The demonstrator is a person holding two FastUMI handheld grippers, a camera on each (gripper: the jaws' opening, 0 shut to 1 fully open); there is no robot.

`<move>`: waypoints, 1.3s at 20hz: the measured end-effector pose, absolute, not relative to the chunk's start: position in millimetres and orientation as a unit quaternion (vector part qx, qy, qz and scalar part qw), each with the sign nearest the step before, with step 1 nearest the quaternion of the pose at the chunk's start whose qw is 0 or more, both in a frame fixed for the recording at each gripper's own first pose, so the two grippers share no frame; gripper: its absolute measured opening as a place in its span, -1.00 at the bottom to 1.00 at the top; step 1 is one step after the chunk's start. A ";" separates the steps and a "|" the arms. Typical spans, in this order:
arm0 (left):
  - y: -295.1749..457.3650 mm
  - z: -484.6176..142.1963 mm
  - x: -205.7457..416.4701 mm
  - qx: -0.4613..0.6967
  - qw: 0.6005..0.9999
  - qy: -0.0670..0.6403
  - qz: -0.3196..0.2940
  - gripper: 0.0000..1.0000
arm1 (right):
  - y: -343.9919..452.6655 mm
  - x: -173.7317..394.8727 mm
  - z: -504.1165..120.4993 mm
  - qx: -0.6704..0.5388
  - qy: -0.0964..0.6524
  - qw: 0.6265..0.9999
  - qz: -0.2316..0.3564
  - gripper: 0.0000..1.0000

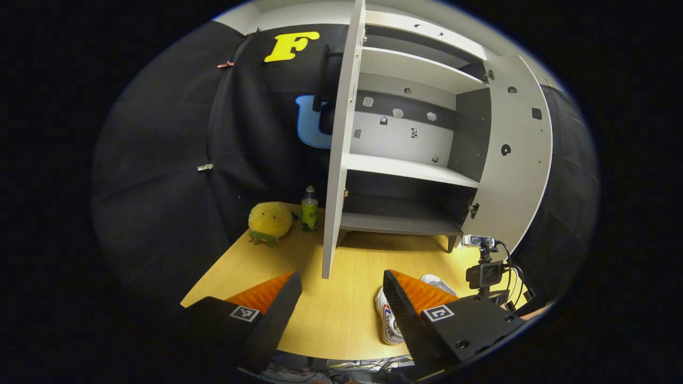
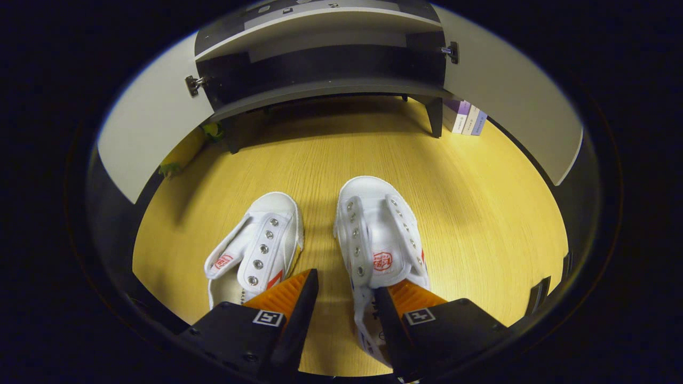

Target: Grab one shoe with the right hand and put it into the shoe cabinet, grab the other shoe with the left hand and put it into the shoe cabinet; then close the right door with the right hand and the left door with the left hand.

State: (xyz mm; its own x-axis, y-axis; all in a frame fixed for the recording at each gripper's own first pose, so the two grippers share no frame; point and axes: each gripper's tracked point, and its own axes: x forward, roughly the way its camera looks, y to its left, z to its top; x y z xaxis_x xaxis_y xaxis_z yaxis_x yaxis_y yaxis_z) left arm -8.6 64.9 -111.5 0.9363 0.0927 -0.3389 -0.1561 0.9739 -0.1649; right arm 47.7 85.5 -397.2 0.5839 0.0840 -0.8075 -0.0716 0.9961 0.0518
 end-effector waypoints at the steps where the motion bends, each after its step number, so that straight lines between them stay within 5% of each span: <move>1: 66.2 -112.7 -9.5 -0.096 0.979 0.167 0.065 0.91 | 83.6 50.1 -399.5 0.002 0.455 0.890 0.042 0.21; 7: 66.7 -115.6 -9.8 -0.089 0.979 0.171 0.063 0.91 | 81.6 56.6 -403.6 0.007 0.457 0.888 0.050 -0.26; 8: 64.8 -115.9 -8.9 -0.089 0.979 0.172 0.061 0.91 | 85.3 56.7 -404.2 0.007 0.459 0.887 0.054 -0.60; 10: 62.0 -115.9 -7.2 -0.085 0.979 0.173 0.057 0.91 | 89.3 57.4 -405.8 -0.007 0.459 0.886 0.066 -0.78; 26: 44.2 -112.9 -1.1 -0.062 0.983 0.170 0.020 0.91 | 97.8 61.5 -333.6 -0.017 0.378 0.920 0.107 -0.90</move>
